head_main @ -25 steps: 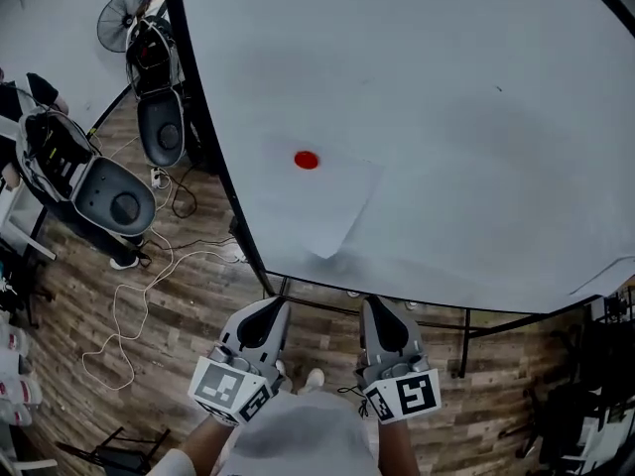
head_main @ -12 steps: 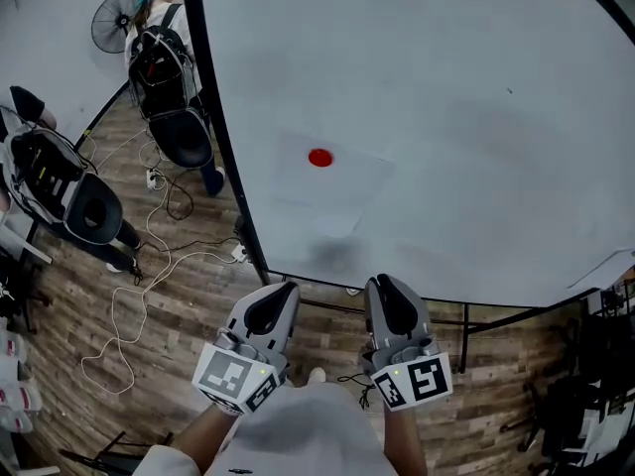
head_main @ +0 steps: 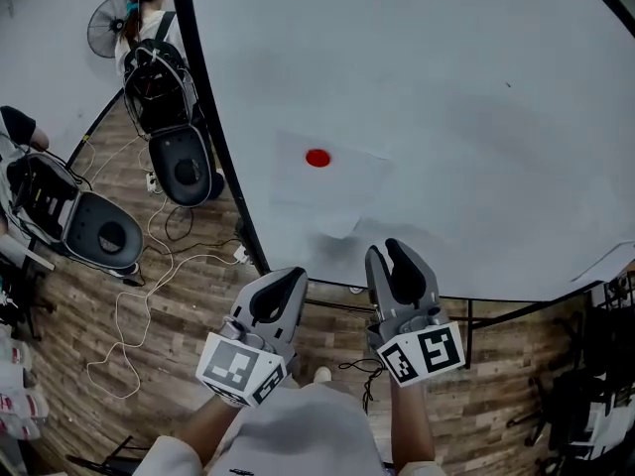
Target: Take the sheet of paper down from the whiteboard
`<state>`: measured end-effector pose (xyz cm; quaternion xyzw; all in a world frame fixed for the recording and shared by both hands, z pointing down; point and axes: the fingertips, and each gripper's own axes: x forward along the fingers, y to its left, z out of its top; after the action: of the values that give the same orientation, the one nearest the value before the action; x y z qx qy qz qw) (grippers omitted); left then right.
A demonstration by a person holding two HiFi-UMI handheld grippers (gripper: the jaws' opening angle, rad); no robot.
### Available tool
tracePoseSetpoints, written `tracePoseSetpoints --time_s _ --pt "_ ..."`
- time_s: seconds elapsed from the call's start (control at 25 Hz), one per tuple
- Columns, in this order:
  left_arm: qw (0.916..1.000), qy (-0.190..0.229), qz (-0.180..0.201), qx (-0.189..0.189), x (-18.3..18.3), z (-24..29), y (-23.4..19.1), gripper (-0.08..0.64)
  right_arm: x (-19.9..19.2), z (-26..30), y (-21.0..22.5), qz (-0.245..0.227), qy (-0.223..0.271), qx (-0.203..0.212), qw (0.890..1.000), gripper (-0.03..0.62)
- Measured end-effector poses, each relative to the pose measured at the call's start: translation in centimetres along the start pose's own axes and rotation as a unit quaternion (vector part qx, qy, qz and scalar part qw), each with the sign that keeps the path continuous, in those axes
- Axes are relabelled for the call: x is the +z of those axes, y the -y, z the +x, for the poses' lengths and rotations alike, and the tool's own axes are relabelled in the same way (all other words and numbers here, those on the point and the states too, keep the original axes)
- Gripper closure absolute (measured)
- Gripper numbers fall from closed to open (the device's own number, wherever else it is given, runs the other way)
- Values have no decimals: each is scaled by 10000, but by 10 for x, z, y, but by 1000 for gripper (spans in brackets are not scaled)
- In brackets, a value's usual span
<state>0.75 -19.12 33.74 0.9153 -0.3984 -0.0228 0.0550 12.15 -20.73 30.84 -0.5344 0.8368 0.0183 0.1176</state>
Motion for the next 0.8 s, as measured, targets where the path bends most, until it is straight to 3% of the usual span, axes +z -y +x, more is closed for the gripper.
tracePoseSetpoints --time_s 0.56,0.8 --pt "9999 50 115 69 6 20 -12 554 7 46 19 147 -20 60 9999 456" --pt "9999 116 47 90 10 20 -21 554 16 55 7 112 -27 126 9999 456"
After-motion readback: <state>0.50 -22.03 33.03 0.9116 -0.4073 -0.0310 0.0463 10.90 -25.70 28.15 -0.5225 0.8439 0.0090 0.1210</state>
